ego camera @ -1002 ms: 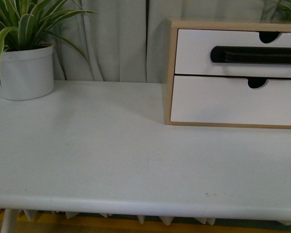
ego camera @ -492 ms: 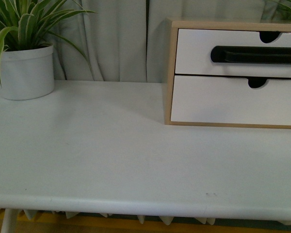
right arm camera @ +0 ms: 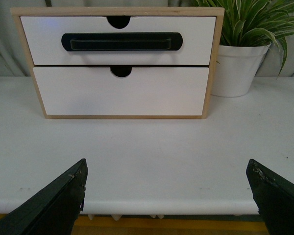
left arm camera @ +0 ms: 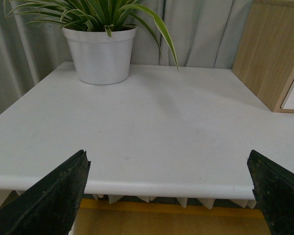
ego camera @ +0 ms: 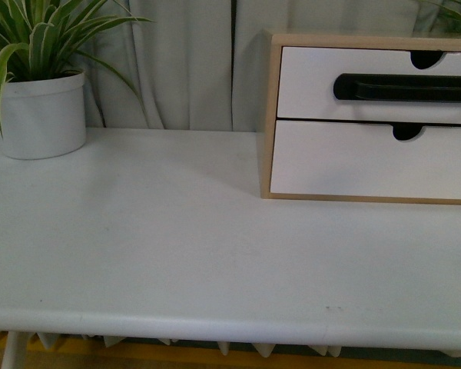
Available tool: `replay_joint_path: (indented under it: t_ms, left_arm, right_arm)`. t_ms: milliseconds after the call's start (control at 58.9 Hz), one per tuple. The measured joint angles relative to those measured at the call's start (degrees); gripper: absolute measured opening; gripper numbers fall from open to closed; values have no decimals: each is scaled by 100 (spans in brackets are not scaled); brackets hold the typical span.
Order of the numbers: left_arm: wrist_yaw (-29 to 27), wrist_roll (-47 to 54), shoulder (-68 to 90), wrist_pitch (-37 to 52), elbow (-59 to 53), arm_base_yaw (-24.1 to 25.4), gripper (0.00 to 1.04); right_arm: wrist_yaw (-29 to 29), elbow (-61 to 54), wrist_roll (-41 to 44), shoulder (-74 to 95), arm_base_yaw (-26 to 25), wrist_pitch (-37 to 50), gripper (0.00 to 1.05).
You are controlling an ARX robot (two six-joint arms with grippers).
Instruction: Close drawer sideways
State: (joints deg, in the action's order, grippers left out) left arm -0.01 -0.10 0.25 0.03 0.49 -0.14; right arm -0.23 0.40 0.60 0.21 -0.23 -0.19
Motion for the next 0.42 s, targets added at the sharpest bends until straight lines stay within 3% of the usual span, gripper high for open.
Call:
replay_joint_path:
  t_ms: [425]
  left_arm:
    - [0, 0, 0, 0, 0, 0, 98]
  right_arm:
    - [0, 0, 0, 0, 2, 0, 95]
